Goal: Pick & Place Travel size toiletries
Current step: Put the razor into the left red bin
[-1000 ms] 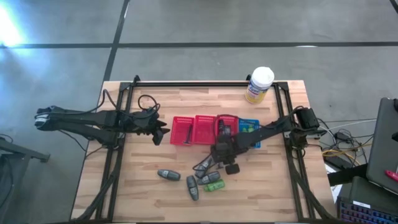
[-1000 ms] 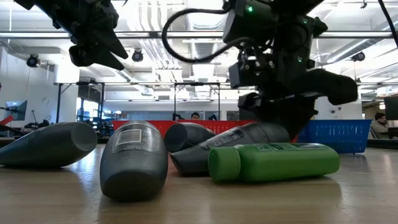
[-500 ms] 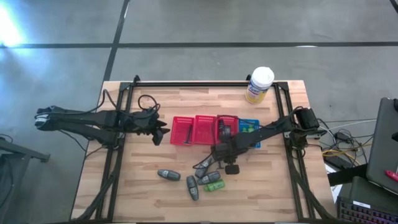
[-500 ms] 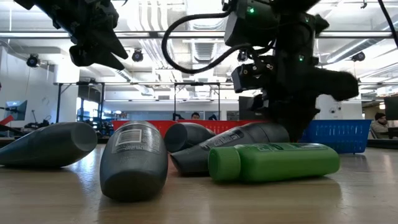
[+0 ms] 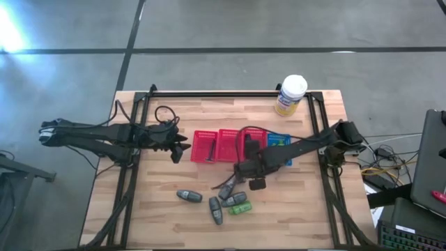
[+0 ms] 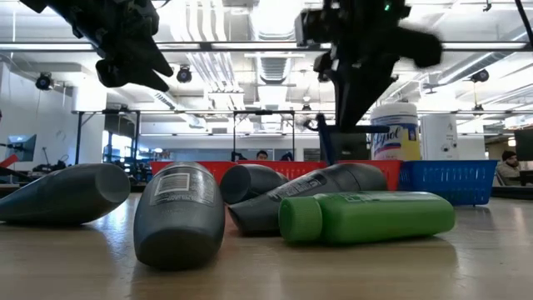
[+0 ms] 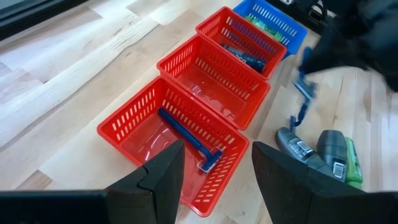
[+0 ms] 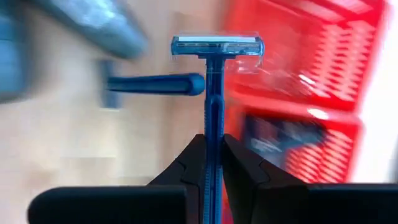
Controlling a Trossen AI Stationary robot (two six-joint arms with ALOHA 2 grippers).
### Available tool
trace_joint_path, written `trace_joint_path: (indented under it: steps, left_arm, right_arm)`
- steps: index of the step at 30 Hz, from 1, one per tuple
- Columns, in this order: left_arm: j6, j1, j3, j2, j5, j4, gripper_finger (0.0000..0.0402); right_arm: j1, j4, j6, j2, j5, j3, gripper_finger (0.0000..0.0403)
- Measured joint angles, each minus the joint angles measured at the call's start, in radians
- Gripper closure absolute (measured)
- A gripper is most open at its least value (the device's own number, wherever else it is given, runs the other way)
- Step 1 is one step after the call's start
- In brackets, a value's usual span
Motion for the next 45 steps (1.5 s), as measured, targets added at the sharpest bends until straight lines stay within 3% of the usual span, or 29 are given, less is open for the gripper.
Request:
trace_joint_path:
  steps: [2, 5, 10, 14, 17, 21, 26, 30, 38, 45]
  left_arm:
    - [0.001, 0.000, 0.000, 0.000, 0.000, 0.005, 0.0209]
    - [0.004, 0.000, 0.000, 0.000, 0.000, 0.008, 0.0209]
    - [0.136, -0.005, 0.000, 0.000, 0.076, 0.098, 0.0209]
    - [0.323, -0.023, 0.000, 0.003, 0.152, 0.171, 0.0209]
    - [0.349, -0.029, 0.000, 0.003, 0.162, 0.205, 0.0209]
    - [0.295, -0.028, 0.000, 0.003, 0.158, 0.274, 0.0209]
    - [0.278, -0.027, 0.000, 0.004, 0.156, 0.486, 0.0209]
    - [0.276, -0.015, 0.001, 0.010, 0.156, 0.649, 0.0209]
    - [0.137, 0.045, 0.003, -0.016, 0.159, 0.686, 0.0209]
    - [-0.047, 0.081, 0.003, 0.039, 0.329, 0.682, 0.0209]
  right_arm:
    - [-0.006, -0.026, 0.036, 0.001, 0.053, 0.015, 0.0371]
    - [-0.015, -0.022, 0.099, -0.011, 0.048, 0.057, 0.0371]
    - [-0.073, 0.088, 0.251, -0.014, -0.223, 0.120, 0.0371]
    - [-0.124, 0.167, 0.385, -0.025, -0.280, 0.155, 0.0370]
    - [-0.149, 0.205, 0.466, -0.046, -0.249, 0.182, 0.0369]
    - [-0.158, 0.273, 0.541, -0.090, -0.121, 0.211, 0.0370]
    - [-0.159, 0.448, 0.576, -0.115, 0.030, 0.230, 0.0370]
    - [-0.157, 0.681, 0.572, -0.110, 0.038, 0.224, 0.0370]
    - [-0.136, 0.675, 0.572, -0.121, 0.142, 0.222, 0.0370]
    - [-0.135, 0.762, 0.517, -0.121, 0.139, 0.222, 0.0370]
